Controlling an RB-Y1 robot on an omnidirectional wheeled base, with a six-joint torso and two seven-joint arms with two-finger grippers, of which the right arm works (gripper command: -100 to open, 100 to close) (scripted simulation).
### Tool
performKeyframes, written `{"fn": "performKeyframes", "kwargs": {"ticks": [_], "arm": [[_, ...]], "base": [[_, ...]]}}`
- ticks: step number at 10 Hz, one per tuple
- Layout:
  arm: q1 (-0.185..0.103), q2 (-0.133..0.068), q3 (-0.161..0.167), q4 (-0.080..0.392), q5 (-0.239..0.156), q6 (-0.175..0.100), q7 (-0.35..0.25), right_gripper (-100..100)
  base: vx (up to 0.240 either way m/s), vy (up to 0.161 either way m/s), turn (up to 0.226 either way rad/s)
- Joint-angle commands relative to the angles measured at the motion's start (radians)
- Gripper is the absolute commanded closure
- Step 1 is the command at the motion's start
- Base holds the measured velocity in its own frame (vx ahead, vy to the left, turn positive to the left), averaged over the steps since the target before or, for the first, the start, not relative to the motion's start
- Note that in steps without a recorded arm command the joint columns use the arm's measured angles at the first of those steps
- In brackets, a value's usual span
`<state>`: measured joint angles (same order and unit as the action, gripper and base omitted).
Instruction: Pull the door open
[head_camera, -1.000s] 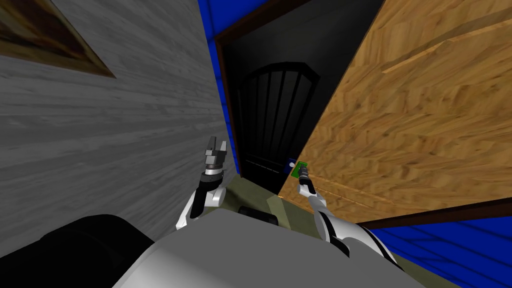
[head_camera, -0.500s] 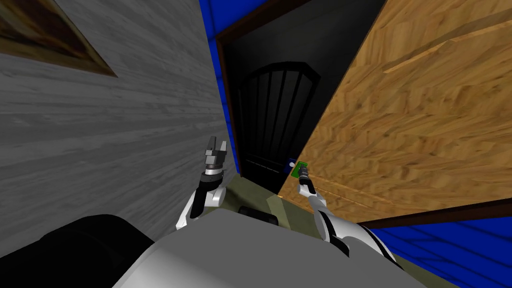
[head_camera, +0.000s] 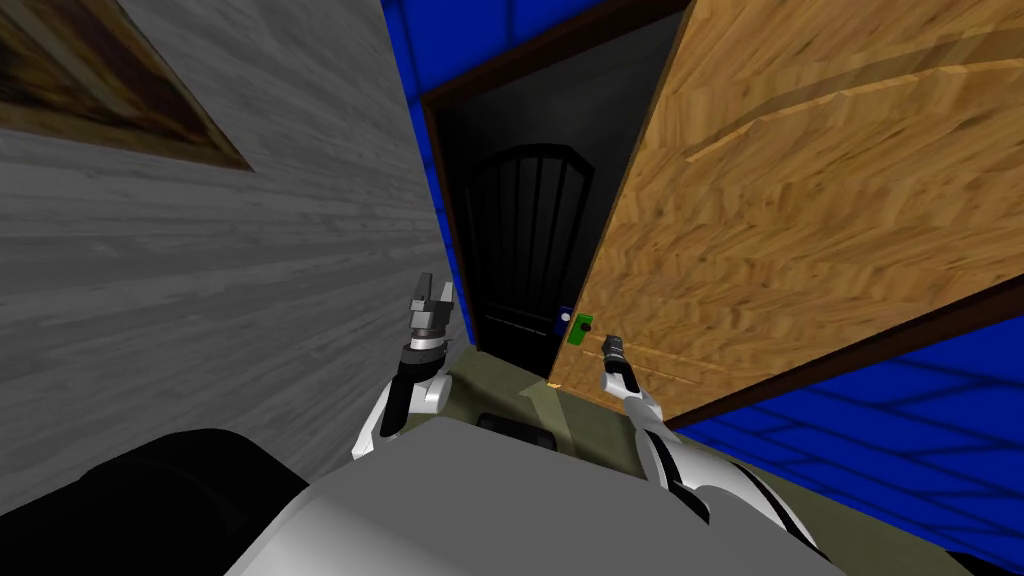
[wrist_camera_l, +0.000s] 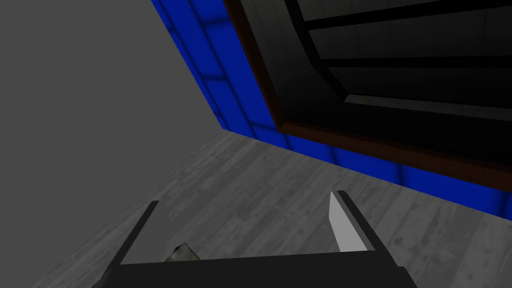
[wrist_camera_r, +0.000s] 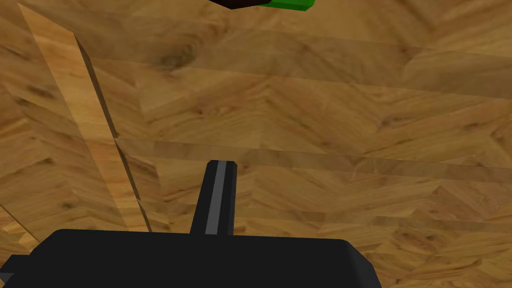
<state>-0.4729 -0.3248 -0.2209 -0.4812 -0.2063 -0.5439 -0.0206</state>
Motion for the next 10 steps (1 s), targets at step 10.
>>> {"fn": "performKeyframes", "kwargs": {"ticks": [10], "arm": [[-0.022, 0.059, 0.059, -0.026, 0.027, 0.01, -0.021, -100]], "base": [[-0.14, 0.018, 0.048]]}}
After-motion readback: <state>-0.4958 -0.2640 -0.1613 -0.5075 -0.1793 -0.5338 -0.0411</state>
